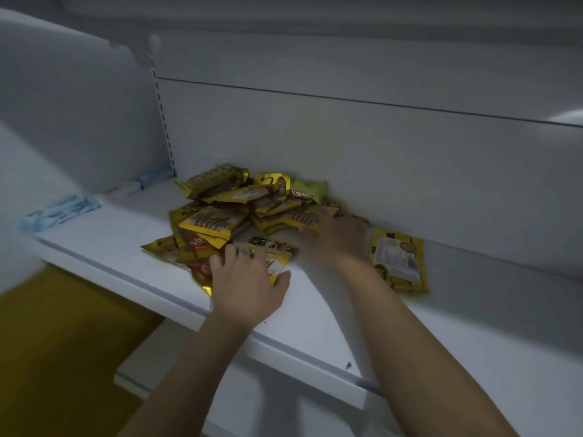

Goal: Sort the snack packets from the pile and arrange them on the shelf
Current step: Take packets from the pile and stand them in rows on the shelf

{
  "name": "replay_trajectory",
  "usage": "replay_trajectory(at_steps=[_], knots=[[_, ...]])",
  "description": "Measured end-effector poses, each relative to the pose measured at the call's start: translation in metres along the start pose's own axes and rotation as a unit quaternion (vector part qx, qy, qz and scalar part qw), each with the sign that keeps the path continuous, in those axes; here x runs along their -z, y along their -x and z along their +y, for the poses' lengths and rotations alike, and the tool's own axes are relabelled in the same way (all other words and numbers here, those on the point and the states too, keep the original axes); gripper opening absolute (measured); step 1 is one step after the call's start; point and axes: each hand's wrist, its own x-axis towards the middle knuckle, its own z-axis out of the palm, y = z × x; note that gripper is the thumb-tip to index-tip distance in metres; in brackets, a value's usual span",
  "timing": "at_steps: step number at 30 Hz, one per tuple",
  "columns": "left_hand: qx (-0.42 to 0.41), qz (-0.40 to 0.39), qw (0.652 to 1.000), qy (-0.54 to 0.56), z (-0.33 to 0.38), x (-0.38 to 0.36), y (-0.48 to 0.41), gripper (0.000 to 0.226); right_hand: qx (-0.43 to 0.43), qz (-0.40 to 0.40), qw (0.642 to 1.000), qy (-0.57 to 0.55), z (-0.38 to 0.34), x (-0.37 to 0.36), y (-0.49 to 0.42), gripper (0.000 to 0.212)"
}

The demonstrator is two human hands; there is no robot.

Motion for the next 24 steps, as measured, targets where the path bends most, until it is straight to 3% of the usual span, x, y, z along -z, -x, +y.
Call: replay_trajectory(at_steps=[5,8,14,18,21,24], knots=[[-0.002,-0.019,0.997,0.073,0.002,0.006,-0.006,0.05,0.006,0.003,1.0,0.02,0.005,-0.015,-0.003,0.059],[-0.005,-0.056,0.998,0.019,-0.001,0.008,-0.011,0.04,-0.006,0.042,0.999,0.009,0.007,-0.015,-0.004,0.051],[0.004,-0.068,0.997,0.04,0.0,0.017,-0.018,0.059,-0.041,0.159,0.973,-0.163,0.001,-0.001,0.0,0.043],[-0.008,-0.055,0.983,0.176,0.006,0.022,-0.018,0.052,-0.066,0.157,0.959,-0.225,0.01,0.005,0.005,0.032],[0.018,-0.032,0.942,0.334,0.012,0.023,-0.019,0.038,-0.081,0.194,0.941,-0.266,0.024,0.017,0.011,0.034],[0.024,0.005,0.923,0.383,0.024,0.024,-0.021,0.027,-0.105,0.242,0.909,-0.322,0.04,0.038,0.02,0.031]])
